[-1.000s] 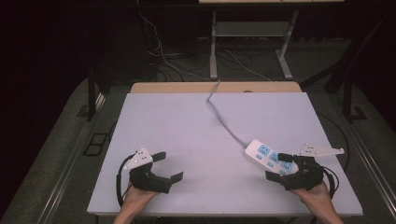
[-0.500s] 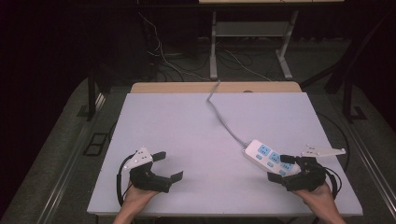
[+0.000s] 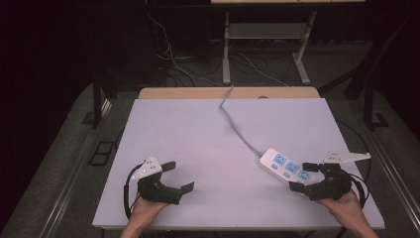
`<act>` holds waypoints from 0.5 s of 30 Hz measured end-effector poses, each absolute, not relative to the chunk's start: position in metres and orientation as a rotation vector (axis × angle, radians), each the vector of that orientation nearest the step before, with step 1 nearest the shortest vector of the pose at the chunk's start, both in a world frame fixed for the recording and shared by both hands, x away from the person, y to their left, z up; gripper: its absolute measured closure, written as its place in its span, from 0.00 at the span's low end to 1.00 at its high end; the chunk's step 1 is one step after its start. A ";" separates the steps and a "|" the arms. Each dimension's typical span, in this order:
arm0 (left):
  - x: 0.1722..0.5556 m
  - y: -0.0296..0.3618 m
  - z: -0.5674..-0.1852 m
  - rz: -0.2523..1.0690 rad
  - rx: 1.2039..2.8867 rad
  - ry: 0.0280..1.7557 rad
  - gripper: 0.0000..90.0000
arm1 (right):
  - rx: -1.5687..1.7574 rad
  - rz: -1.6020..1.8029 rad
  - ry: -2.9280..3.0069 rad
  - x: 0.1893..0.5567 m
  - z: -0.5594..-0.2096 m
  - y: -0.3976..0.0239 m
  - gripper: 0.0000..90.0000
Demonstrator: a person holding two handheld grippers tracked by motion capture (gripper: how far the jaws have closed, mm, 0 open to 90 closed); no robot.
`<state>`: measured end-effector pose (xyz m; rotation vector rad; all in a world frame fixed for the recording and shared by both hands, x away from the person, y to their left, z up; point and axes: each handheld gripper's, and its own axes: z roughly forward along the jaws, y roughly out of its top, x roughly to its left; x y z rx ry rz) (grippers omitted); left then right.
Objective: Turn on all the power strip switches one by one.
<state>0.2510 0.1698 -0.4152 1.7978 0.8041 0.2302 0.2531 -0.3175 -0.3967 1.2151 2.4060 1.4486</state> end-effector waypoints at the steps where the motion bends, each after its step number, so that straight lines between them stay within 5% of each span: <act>1: 0.251 0.170 -0.415 0.228 1.799 0.804 0.00 | 1.217 1.443 2.410 0.253 -0.396 -0.318 0.01; 15: 0.251 0.169 -0.416 0.224 1.799 0.809 0.00 | 1.196 1.309 2.494 0.262 -0.389 -0.327 0.01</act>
